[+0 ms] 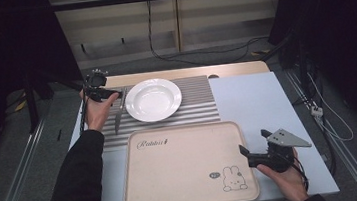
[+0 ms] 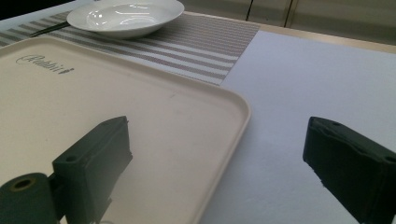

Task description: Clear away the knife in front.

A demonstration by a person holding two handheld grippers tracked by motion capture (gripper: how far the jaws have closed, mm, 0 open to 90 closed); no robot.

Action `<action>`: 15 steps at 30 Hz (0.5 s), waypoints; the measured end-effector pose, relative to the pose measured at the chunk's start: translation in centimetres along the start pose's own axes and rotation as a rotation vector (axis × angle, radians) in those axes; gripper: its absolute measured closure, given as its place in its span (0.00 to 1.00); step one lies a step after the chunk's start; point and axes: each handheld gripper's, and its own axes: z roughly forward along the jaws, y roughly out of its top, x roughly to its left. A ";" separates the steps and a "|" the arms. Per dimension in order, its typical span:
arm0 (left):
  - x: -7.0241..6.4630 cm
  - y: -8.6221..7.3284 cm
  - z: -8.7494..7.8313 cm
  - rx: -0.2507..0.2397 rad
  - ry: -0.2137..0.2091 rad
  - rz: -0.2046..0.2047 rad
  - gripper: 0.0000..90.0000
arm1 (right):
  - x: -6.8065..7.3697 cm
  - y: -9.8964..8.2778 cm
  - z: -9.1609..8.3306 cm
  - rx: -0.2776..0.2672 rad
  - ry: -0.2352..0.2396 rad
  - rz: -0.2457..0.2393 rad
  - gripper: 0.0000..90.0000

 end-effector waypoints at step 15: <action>-0.2 0.1 3.2 0.054 -0.007 -0.026 0.48 | 0.0 0.0 -0.1 -0.001 -0.001 0.003 0.08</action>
